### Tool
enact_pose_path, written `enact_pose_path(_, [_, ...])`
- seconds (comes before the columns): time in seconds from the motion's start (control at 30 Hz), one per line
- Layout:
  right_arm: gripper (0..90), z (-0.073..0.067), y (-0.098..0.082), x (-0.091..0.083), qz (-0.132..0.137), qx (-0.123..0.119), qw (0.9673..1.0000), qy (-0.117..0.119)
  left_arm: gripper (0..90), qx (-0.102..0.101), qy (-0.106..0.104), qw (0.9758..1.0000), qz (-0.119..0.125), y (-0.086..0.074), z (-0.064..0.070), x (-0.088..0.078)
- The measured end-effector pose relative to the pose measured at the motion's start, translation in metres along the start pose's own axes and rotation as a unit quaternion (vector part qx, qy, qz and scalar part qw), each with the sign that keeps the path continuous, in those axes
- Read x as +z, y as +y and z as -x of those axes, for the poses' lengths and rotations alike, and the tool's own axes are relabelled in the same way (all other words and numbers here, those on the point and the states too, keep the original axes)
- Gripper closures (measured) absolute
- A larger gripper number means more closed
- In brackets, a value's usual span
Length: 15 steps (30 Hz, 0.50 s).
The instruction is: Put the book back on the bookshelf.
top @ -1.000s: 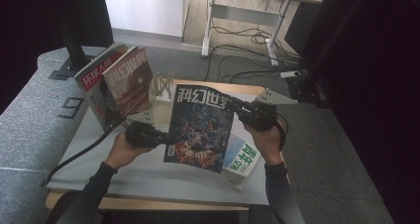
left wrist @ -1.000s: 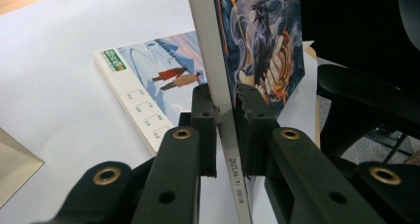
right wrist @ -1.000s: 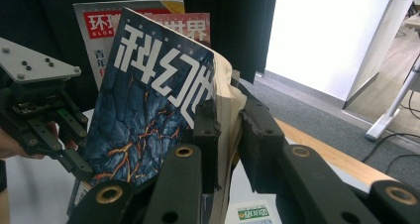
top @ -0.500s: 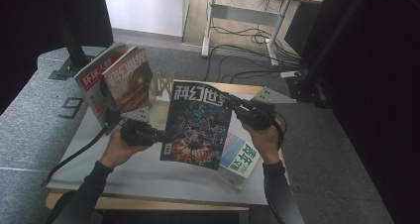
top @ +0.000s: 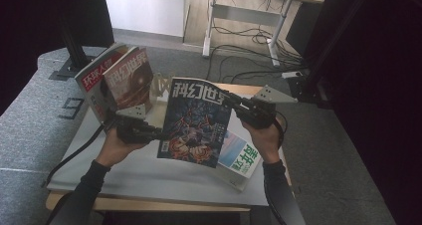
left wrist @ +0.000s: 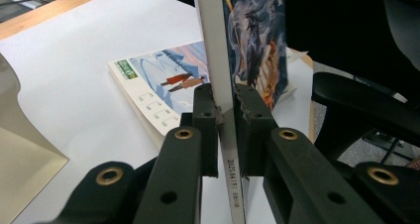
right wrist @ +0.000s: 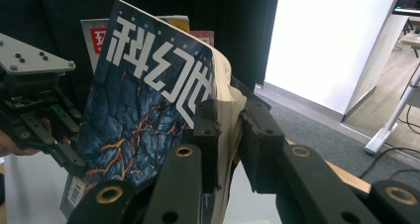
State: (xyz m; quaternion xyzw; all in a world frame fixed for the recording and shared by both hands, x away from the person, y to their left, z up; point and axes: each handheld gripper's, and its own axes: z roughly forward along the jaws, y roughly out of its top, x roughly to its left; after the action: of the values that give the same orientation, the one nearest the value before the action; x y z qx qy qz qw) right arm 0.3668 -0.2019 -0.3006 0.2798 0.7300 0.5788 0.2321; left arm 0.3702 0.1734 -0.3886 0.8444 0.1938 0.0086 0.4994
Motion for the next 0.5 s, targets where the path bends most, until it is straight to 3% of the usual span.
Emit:
enact_pose_path(0.2, [76.5,-0.004,0.001,0.006,0.003,0.0,1.0,0.004,81.2,0.006,0.015,0.9999,-0.004,-0.001,0.003,-0.014])
enact_pose_path(0.5, [76.5,-0.012,0.007,0.016,0.009,-0.005,0.9999,0.009,82.0,0.0,0.02,0.9998,0.009,-0.005,0.004,-0.03])
